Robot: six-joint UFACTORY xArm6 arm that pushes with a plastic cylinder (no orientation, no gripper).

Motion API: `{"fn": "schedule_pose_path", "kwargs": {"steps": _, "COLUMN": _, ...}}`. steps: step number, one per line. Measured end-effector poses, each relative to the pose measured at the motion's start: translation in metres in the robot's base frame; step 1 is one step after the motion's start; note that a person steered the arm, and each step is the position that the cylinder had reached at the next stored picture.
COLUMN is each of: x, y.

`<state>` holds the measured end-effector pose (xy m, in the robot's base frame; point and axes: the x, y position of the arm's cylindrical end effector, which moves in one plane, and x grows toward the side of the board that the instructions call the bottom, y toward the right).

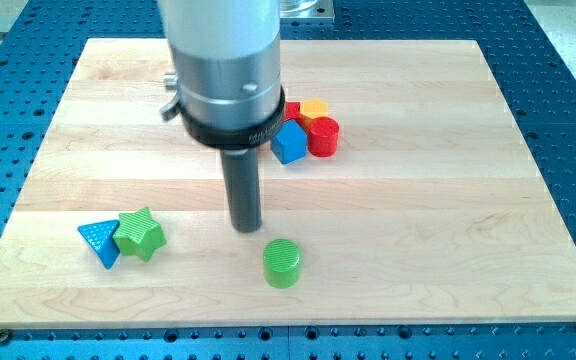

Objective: Move the cube and the green circle towards the green star

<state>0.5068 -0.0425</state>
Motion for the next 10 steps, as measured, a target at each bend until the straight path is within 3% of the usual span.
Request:
{"fn": "schedule_pose_path", "kwargs": {"steps": 1, "x": -0.046, "y": 0.107}}
{"fn": "schedule_pose_path", "kwargs": {"steps": 2, "x": -0.076, "y": 0.082}}
{"fn": "schedule_pose_path", "kwargs": {"steps": 3, "x": -0.047, "y": 0.123}}
{"fn": "schedule_pose_path", "kwargs": {"steps": 4, "x": -0.003, "y": 0.113}}
{"fn": "schedule_pose_path", "kwargs": {"steps": 6, "x": 0.014, "y": 0.003}}
{"fn": "schedule_pose_path", "kwargs": {"steps": 7, "x": -0.037, "y": 0.002}}
{"fn": "schedule_pose_path", "kwargs": {"steps": 8, "x": -0.041, "y": -0.008}}
{"fn": "schedule_pose_path", "kwargs": {"steps": 10, "x": -0.087, "y": -0.034}}
